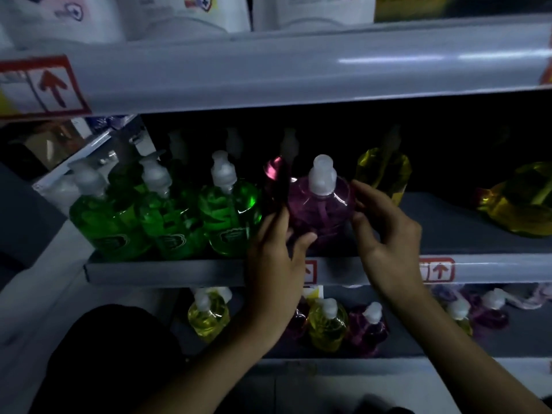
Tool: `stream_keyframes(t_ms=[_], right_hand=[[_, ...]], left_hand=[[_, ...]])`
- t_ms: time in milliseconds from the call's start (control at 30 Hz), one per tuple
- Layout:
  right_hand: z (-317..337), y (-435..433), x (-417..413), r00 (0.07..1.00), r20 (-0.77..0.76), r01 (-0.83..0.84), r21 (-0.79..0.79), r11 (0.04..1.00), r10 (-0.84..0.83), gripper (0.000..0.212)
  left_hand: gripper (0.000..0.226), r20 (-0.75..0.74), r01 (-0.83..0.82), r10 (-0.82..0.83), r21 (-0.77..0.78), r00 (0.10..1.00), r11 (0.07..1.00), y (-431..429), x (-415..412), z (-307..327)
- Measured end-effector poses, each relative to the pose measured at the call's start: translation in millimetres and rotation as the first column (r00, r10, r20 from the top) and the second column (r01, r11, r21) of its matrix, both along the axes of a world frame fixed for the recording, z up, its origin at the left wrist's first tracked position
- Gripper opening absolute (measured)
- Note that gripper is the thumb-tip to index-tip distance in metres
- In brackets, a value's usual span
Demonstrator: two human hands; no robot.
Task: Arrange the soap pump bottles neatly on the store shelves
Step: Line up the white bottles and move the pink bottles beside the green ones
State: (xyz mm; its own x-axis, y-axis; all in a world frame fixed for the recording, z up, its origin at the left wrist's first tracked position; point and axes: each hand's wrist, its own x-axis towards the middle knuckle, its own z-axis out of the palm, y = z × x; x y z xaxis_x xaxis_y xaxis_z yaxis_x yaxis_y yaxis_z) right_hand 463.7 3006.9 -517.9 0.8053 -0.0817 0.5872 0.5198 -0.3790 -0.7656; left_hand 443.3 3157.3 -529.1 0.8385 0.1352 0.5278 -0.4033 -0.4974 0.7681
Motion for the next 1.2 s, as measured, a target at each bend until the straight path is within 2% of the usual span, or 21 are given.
stream_keyframes(t_ms=[200, 367, 633, 800, 867, 900, 967, 1000, 1100, 1200], right_hand=[[-0.7, 5.3, -1.7, 0.975, -0.206, -0.110, -0.114, 0.987, 0.085, 0.071], [7.1, 7.7, -0.8, 0.959, -0.250, -0.172, -0.153, 0.973, 0.131, 0.082], [7.8, 20.9, 5.3, 0.944, -0.259, -0.248, -0.151, 0.957, 0.204, 0.082], [20.4, 19.2, 20.9, 0.960, -0.235, -0.217, -0.288, 0.933, 0.151, 0.083], [30.0, 14.5, 27.8, 0.929, -0.313, -0.262, -0.189, 0.946, 0.195, 0.076], [32.9, 13.2, 31.2, 0.902, -0.350, -0.279, -0.026, 0.960, 0.253, 0.065], [34.4, 12.1, 41.1, 0.863, -0.389, -0.204, 0.317, 0.926, 0.323, 0.045], [34.1, 13.3, 47.3, 0.859, -0.412, -0.148, 0.369, 0.918, 0.304, 0.043], [28.3, 25.3, 58.2, 0.810, -0.506, -0.141, 0.320, 0.937, 0.295, 0.048], [19.0, 39.3, 61.5, 0.784, -0.550, -0.176, 0.249, 0.953, 0.288, 0.039]], left_hand=[[0.058, -0.103, 0.010, 0.009, 0.180, 0.995, 0.984, 12.1, -5.7, 6.6], [0.053, -0.067, -0.005, 0.026, 0.296, 0.997, 0.955, 18.6, -22.2, 9.4], [0.041, -0.063, -0.088, 0.111, 0.290, 0.992, 0.953, 31.2, -28.1, 10.0], [0.028, -0.030, -0.097, 0.110, 0.279, 0.993, 0.955, 34.2, -28.6, 11.6], [0.030, -0.019, -0.094, 0.103, 0.274, 0.995, 0.957, 34.3, -27.6, 10.2], [0.033, -0.017, -0.094, 0.102, 0.266, 0.995, 0.959, 34.5, -27.0, 9.5], [0.043, -0.019, -0.091, 0.100, 0.255, 0.995, 0.963, 34.4, -26.7, 9.3], [0.049, -0.016, -0.084, 0.092, 0.265, 0.996, 0.961, 34.3, -27.2, 9.2], [0.063, 0.001, -0.043, 0.045, 0.357, 0.999, 0.933, 31.7, -30.1, 7.1], [0.070, -0.007, -0.030, 0.036, 0.447, 0.999, 0.894, 31.1, -32.1, 3.7]])
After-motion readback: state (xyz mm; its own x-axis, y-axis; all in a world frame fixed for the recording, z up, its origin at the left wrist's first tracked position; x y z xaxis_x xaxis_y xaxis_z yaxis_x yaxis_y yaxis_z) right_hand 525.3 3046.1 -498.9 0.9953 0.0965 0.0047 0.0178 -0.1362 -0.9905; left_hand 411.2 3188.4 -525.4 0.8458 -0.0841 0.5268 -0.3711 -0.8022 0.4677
